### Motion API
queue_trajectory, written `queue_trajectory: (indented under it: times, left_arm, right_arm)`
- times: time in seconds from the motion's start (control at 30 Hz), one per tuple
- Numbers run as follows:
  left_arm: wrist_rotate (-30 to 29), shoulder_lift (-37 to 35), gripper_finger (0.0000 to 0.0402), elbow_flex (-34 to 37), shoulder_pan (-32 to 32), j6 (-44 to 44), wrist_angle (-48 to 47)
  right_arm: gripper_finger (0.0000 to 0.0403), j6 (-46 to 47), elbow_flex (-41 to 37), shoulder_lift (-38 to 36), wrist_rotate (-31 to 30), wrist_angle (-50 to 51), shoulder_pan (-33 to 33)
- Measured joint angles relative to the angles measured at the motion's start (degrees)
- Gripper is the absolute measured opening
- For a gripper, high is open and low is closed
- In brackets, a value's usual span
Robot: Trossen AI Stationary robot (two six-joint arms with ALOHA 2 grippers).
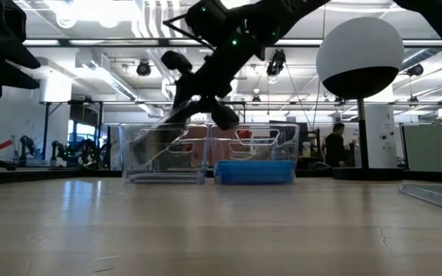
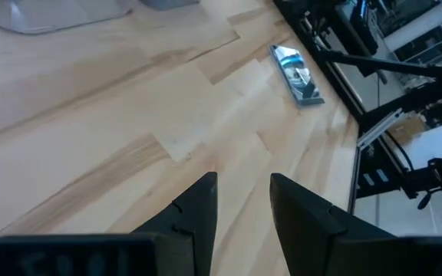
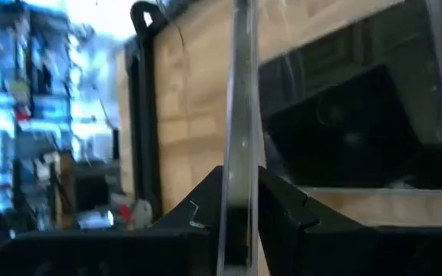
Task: Pick & place jewel cases by type
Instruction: Put the left black CD case into the left transparent bin, then put the black CD case into the left transparent bin
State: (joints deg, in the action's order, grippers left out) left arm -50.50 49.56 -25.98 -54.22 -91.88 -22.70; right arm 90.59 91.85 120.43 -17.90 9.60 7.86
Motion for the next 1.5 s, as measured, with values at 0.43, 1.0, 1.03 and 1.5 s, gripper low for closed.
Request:
queue_trajectory:
  times: [0.43,1.0,1.03,1.5]
  left_arm:
    - [-0.04,-0.02,0.0104,0.0,0.0,0.42,-0.33]
    - [-1.83,-0.02,0.0104,0.0,0.04,0.02,0.15]
    - [-1.93,-0.02,0.0104,0.0,0.07,0.01,0.17]
    - [-1.78,0.0,0.0104,0.0,0.09,-0.63,0.42]
  right_arm:
    - [0.0203,-18.69,8.05,0.17,22.94,19.27,-0.14]
    - [0.0258,-35.45,26.38,-6.22,12.13,80.62,-13.68]
    - [0.0258,-34.33,24.86,-6.72,12.84,80.64,-15.39]
    - [0.0238,-25.78,-0.7,-8.69,35.72,80.1,-39.07]
